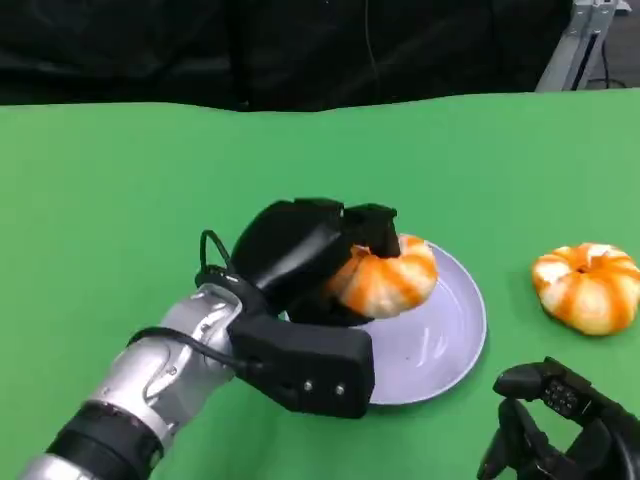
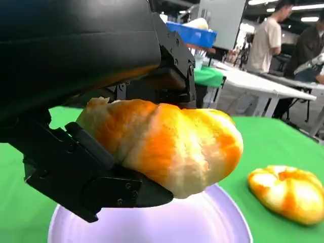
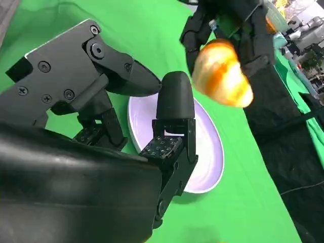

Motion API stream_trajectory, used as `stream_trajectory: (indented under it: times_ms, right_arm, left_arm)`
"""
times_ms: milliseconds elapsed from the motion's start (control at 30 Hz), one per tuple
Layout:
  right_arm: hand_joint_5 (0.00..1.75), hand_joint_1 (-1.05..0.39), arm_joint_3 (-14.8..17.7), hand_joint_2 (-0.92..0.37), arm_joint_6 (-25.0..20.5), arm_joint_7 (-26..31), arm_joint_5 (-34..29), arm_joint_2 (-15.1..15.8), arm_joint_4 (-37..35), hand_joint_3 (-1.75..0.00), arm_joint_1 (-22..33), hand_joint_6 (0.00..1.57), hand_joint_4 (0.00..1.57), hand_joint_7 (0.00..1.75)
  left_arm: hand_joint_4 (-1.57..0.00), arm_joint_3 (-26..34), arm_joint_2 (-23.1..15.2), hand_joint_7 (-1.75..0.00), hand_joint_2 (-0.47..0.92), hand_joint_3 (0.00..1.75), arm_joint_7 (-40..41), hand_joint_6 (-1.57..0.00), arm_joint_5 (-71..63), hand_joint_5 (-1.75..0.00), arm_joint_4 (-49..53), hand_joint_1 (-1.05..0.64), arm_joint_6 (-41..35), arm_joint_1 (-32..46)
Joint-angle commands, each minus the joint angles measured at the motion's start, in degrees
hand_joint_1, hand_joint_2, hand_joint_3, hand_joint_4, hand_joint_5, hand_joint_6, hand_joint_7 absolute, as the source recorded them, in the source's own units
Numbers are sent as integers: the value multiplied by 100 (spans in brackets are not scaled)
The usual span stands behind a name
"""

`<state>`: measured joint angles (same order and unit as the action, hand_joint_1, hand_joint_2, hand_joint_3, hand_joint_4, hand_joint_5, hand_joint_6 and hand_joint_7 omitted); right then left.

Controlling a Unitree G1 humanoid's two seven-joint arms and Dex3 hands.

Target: Grasp the bread from the table and place it into the plate.

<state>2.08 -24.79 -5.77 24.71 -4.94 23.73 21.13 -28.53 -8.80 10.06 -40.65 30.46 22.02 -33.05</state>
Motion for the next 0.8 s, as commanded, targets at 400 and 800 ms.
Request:
stream_trajectory:
  times_ms: [400,800]
  right_arm:
    - [154,-16,-27,-52,38,172,-18,6,113,-109,54,87,96,133]
    - [157,-17,-34,-53,137,70,31,29,59,-109,71,86,93,133]
  left_arm:
    - [-76,-113,156,-58,88,37,34,-86,85,-95,1043,-24,299,-184]
    - [-8,-44,2,0,92,49,-405,-42,251,0,1012,-91,360,-66]
